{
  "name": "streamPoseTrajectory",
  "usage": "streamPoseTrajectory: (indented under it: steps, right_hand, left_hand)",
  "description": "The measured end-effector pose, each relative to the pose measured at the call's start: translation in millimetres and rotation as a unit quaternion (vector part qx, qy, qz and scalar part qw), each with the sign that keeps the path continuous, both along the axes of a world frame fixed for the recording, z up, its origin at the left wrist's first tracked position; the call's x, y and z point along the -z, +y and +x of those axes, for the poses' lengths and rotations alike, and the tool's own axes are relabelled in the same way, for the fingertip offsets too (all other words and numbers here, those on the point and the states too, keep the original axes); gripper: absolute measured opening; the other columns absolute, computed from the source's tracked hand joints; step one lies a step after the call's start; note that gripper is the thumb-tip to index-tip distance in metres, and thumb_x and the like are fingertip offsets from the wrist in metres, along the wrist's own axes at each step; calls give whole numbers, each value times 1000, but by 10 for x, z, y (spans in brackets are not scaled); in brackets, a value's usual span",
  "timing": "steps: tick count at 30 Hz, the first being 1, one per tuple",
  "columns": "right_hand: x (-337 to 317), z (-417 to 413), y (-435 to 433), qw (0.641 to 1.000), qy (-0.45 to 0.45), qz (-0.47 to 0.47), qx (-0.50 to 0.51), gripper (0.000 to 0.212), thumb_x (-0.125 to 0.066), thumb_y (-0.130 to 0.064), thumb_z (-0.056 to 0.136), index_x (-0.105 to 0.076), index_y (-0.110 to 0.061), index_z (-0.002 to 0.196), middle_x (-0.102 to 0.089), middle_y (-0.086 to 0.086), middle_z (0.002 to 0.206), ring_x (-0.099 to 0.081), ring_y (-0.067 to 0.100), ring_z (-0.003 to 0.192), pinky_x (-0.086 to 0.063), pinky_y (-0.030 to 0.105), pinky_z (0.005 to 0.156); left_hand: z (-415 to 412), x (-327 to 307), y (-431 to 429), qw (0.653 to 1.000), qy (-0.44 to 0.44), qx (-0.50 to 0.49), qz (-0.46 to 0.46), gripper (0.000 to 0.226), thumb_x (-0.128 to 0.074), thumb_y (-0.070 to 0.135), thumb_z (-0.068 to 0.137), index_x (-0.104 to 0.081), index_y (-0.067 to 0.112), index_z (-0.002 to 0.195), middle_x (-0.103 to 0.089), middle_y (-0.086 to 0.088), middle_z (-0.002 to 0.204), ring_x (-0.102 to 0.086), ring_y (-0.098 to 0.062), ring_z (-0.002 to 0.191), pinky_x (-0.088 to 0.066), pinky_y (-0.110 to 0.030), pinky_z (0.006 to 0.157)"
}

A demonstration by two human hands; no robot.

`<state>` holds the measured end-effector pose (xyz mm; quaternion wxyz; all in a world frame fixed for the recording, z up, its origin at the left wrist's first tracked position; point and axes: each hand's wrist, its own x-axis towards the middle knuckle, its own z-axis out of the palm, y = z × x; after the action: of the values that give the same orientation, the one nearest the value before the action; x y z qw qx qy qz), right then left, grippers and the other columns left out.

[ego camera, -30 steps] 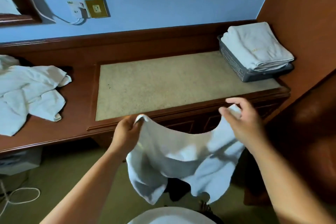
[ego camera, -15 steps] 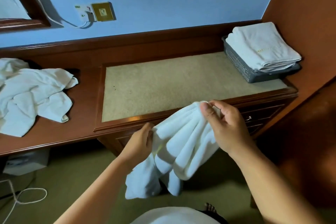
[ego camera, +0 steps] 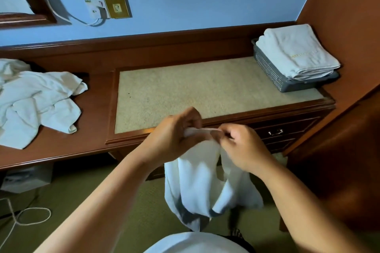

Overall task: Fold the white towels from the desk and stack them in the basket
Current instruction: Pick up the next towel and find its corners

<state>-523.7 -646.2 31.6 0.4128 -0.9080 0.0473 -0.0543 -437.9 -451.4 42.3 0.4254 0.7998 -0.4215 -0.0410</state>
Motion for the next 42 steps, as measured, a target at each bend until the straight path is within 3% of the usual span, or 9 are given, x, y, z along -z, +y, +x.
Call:
streamPoseTrajectory:
  steps: [6,14,17,20,23,26,29,35,42]
  right_hand:
    - [-176,-34,-147,990,-112,35,82,38,-61,-38,92,-53,-23,58,-40,-11,47,-38,4,47,-25,19,48]
    - [-20,-92,-663,960,-93,-29,263,49,-55,-47,87,-46,-7,60,-45,1,52,-45,25,55,-41,43,58]
    - [51,-69,-335,980,7,-56,192,20,-71,-39,84,-69,-21,91,-66,-4,76,-66,23,78,-50,34,68]
    - [49,-45,218,993,92,-49,52,66,-76,-56,77,-49,-45,136,-52,-19,82,-55,1,76,-44,23,65]
    - [133,25,399,998,45,-35,14,23,-69,-50,88,-66,-31,100,-67,-15,78,-65,5,75,-52,30,67]
    - [116,86,180,995,-50,-60,54,37,-65,-37,92,-52,-11,69,-52,0,54,-53,13,58,-36,31,53]
    - [-14,88,-77,989,-106,-51,91,40,-54,-45,88,-58,-9,74,-57,1,58,-55,17,59,-43,37,59]
    - [20,185,-479,975,-102,-7,199,40,-53,-40,84,-53,-3,69,-52,3,56,-50,27,58,-41,40,56]
    - [238,173,-569,954,-32,167,245,15,-69,-26,89,-72,-21,103,-65,-1,77,-61,18,72,-51,35,68]
  left_hand:
    - [133,987,369,980,85,-142,112,25,-66,16,92,-55,26,112,-64,13,97,-61,-7,84,-48,-31,67]
    - [311,1144,1258,883,154,-422,137,32,-47,-6,83,-61,20,95,-64,1,83,-63,-29,87,-51,-36,65]
    - [294,687,942,920,71,-365,121,33,-54,0,89,-68,20,110,-69,-3,90,-59,-21,84,-40,-30,64]
    - [55,211,424,982,-14,-163,91,43,-49,11,81,-66,30,116,-70,9,93,-64,-14,80,-46,-24,63]
    - [24,58,184,991,-82,-69,78,42,-43,22,76,-61,33,112,-72,7,100,-69,-21,88,-54,-31,66]
    - [201,308,335,977,-127,-118,123,33,-51,23,81,-66,25,110,-70,2,100,-67,-28,84,-53,-36,62]
    - [277,724,688,958,-76,-213,175,31,-53,25,82,-70,19,107,-72,-3,96,-67,-32,84,-51,-35,62]
    - [367,722,966,927,37,-369,60,21,-65,11,94,-65,30,87,-64,11,70,-58,-6,61,-36,-14,49]
    - [246,204,636,913,152,-330,-187,37,-55,40,100,-63,8,84,-62,-16,70,-54,-18,59,-45,-35,56]
